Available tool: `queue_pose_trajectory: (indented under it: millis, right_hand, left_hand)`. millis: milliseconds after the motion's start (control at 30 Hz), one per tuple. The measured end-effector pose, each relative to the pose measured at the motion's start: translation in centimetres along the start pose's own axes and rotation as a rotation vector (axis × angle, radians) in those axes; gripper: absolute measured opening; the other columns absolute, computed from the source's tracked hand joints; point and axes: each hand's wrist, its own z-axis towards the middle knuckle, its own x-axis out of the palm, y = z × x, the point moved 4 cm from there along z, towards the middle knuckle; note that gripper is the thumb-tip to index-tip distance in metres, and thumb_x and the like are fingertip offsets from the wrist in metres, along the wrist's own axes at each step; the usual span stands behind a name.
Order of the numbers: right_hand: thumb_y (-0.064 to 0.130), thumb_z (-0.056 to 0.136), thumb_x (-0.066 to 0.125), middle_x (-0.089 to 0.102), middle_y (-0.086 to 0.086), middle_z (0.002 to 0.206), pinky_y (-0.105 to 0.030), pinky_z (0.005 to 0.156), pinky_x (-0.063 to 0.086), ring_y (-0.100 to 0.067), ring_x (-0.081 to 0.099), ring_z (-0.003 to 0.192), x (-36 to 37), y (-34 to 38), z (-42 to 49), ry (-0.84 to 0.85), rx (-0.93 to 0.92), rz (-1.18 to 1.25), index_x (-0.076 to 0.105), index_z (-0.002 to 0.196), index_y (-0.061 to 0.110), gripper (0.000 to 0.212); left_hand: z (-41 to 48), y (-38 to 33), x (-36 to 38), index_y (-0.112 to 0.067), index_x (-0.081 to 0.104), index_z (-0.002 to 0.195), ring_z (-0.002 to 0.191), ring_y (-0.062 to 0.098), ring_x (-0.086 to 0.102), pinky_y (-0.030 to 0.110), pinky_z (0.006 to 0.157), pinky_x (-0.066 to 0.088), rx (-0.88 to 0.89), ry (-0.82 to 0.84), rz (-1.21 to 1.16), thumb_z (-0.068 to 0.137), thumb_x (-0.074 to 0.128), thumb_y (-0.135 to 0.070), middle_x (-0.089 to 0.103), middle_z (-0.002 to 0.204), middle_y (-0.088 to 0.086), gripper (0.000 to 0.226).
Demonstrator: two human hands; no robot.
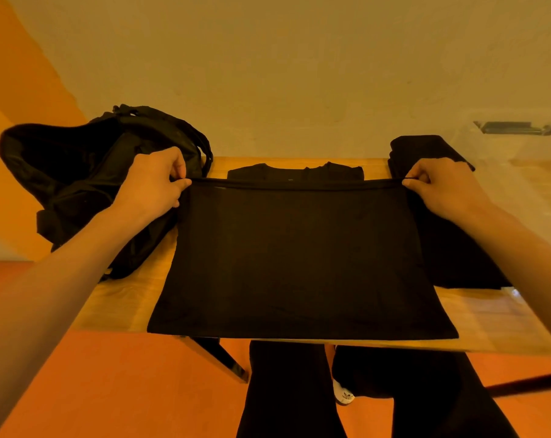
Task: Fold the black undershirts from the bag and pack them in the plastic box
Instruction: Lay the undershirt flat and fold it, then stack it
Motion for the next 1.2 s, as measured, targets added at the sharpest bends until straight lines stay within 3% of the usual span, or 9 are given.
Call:
queue_pose_trajectory:
  millis: [167, 367, 467, 567, 700, 800, 933, 1100, 1200]
  right_hand:
    - [0.025, 0.098, 0.064, 0.065, -0.004, 0.087, -0.039, 0.078, 0.051, -0.021, 0.06, 0.086, 0.7, 0.0, 0.8, -0.037, 0.011, -0.065, 0.069, 0.105, 0.012, 0.016]
    - [0.03, 0.099, 0.061, 0.066, -0.007, 0.08, -0.035, 0.058, 0.049, -0.026, 0.064, 0.077, 1.1, 0.8, 0.3, -0.186, -0.112, -0.258, 0.07, 0.104, 0.016, 0.018]
    - [0.03, 0.099, 0.06, 0.066, -0.009, 0.079, -0.039, 0.058, 0.053, -0.029, 0.064, 0.074, 1.5, 1.3, 0.7, -0.219, -0.102, -0.319, 0.069, 0.108, 0.014, 0.02]
    - [0.025, 0.1, 0.06, 0.064, -0.009, 0.088, -0.036, 0.057, 0.05, -0.027, 0.063, 0.075, 2.4, 2.6, -0.5, -0.234, -0.149, -0.352, 0.064, 0.12, 0.012, 0.025]
    - [0.042, 0.098, 0.055, 0.058, -0.009, 0.131, -0.037, 0.082, 0.056, -0.025, 0.059, 0.118, 5.9, 6.4, -5.1, -0.086, -0.329, -0.28, 0.055, 0.14, 0.02, 0.047]
    - [0.069, 0.099, 0.019, 0.026, -0.013, 0.164, -0.045, 0.121, 0.028, -0.029, 0.021, 0.153, 9.4, 7.1, -6.9, 0.122, -0.283, -0.355, 0.024, 0.159, 0.021, 0.077]
    - [0.073, 0.092, -0.01, 0.001, -0.011, 0.169, -0.045, 0.127, 0.006, -0.026, -0.004, 0.155, 10.8, 4.1, -7.2, 0.194, -0.095, -0.351, 0.002, 0.161, 0.025, 0.085]
    - [0.074, 0.089, -0.013, -0.004, -0.009, 0.169, -0.047, 0.126, 0.002, -0.024, -0.009, 0.155, 11.0, 3.5, -7.4, 0.222, -0.061, -0.336, -0.006, 0.16, 0.033, 0.082]
    - [0.074, 0.085, -0.018, -0.002, -0.013, 0.169, -0.047, 0.126, 0.0, -0.027, -0.009, 0.155, 10.0, 4.3, -9.0, 0.185, -0.077, -0.355, -0.004, 0.16, 0.031, 0.087]
  left_hand:
    - [0.6, -0.1, 0.6, -0.015, 0.055, 0.09, 0.044, 0.002, 0.062, 0.022, 0.052, 0.045, -0.083, -0.073, -0.036, 0.095, 0.07, -0.013, 0.066, 0.063, 0.007, 0.016]
    - [1.0, 0.3, 1.9, -0.016, 0.055, 0.089, 0.043, 0.001, 0.061, 0.022, 0.048, 0.044, -0.124, -0.121, -0.035, 0.096, 0.069, -0.013, 0.065, 0.065, 0.007, 0.016]
    - [1.1, -0.2, 2.2, -0.013, 0.055, 0.092, 0.051, 0.011, 0.065, 0.028, 0.049, 0.051, -0.121, -0.11, -0.02, 0.097, 0.067, -0.011, 0.066, 0.076, 0.009, 0.014]
    - [-0.2, -2.3, 2.4, -0.008, 0.055, 0.104, 0.083, 0.028, 0.063, 0.043, 0.072, 0.055, 0.085, -0.168, 0.163, 0.097, 0.065, -0.011, 0.056, 0.111, 0.013, 0.012]
    - [-5.2, -6.4, 5.9, -0.016, 0.056, 0.129, 0.118, 0.028, 0.053, 0.045, 0.094, 0.054, 0.247, -0.062, 0.22, 0.1, 0.055, -0.039, 0.044, 0.141, 0.009, 0.037]
    - [-8.0, -6.3, 9.6, -0.025, 0.017, 0.161, 0.156, 0.028, 0.007, 0.043, 0.123, 0.016, 0.16, 0.161, 0.327, 0.101, 0.021, -0.063, 0.006, 0.169, 0.009, 0.071]
    - [-9.6, -3.3, 11.3, -0.032, -0.011, 0.16, 0.154, 0.022, -0.018, 0.04, 0.124, -0.009, 0.029, 0.265, 0.332, 0.093, -0.003, -0.071, -0.015, 0.169, 0.007, 0.078]
    - [-9.8, -2.6, 11.5, -0.033, -0.006, 0.161, 0.155, 0.025, -0.014, 0.043, 0.126, -0.003, 0.027, 0.298, 0.403, 0.088, -0.006, -0.082, -0.011, 0.169, 0.009, 0.088]
    - [-10.5, -4.0, 9.8, -0.027, 0.008, 0.162, 0.155, 0.028, -0.012, 0.047, 0.127, 0.001, 0.058, 0.161, 0.35, 0.088, -0.002, -0.081, -0.007, 0.169, 0.013, 0.092]
